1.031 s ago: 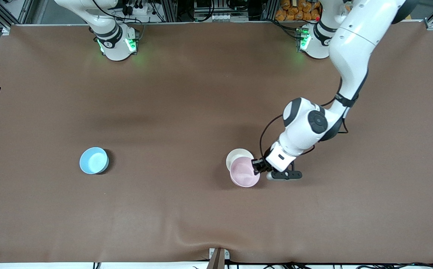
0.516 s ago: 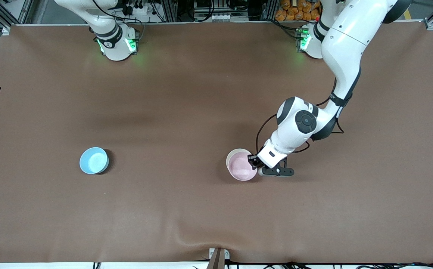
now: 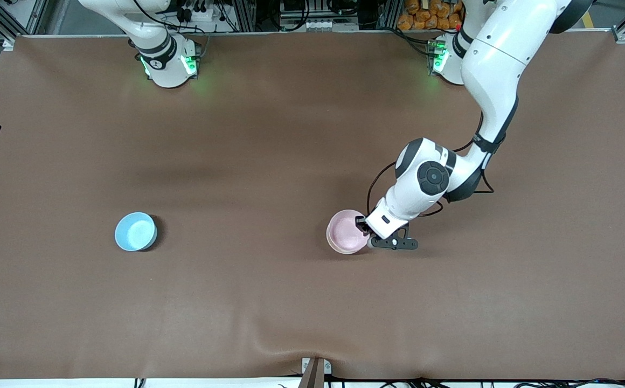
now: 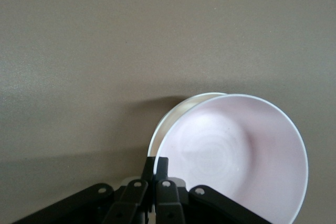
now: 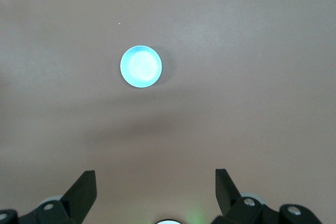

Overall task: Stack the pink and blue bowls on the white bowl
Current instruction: 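Lower the pink bowl into the white bowl and open the left gripper, then raise the left gripper away while the right gripper reaches the blue bowl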

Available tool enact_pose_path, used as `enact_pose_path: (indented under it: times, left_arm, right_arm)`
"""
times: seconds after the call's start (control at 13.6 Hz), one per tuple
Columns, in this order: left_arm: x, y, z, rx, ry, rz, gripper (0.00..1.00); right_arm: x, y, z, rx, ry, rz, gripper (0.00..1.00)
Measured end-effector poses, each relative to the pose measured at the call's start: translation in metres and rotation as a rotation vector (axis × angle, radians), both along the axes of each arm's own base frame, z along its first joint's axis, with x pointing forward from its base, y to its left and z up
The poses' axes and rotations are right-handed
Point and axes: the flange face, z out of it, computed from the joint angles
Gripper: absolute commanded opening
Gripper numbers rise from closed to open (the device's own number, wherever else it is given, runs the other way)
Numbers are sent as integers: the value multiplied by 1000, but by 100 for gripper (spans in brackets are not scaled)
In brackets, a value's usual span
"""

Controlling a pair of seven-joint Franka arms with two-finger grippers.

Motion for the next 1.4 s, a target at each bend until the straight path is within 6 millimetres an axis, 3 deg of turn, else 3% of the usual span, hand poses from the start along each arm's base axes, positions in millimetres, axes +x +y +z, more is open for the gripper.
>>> enact_pose_path:
  times: [0.15, 0.22, 0.29, 0.37, 0.59, 0.74, 0.81, 0.96, 1.18, 1.4]
  left_arm:
    - [-2, -4, 0, 0, 0, -6, 0]
    - [-4, -7, 0, 0, 1, -10, 24]
    - [-6, -10, 0, 0, 5, -6, 56]
    - [-7, -12, 0, -1, 8, 2, 100]
    - [-6, -13, 5, -5, 12, 32, 100]
    - [0, -9, 37, 13, 26, 37, 100]
    - [4, -3, 67, 31, 39, 41, 100]
    - [9, 21, 146, 67, 49, 55, 100]
    - [1, 91, 259, 121, 64, 122, 100]
    - [-16, 157, 335, 161, 91, 198, 100]
  right_arm:
    - [5, 1, -8, 0, 13, 2, 100]
    - [13, 5, -17, -1, 18, 11, 100]
    - [22, 13, -25, -5, 13, 27, 100]
    - [31, 25, -34, -8, 14, 48, 100]
    - [55, 53, -69, -38, 51, 98, 100]
    - [66, 63, -89, -83, 75, 124, 100]
    - [69, 68, -96, -107, 89, 136, 100]
    - [75, 69, -108, -155, 115, 149, 100]
    - [91, 63, -133, -182, 109, 147, 100]
    - [114, 52, -177, -194, 103, 140, 100]
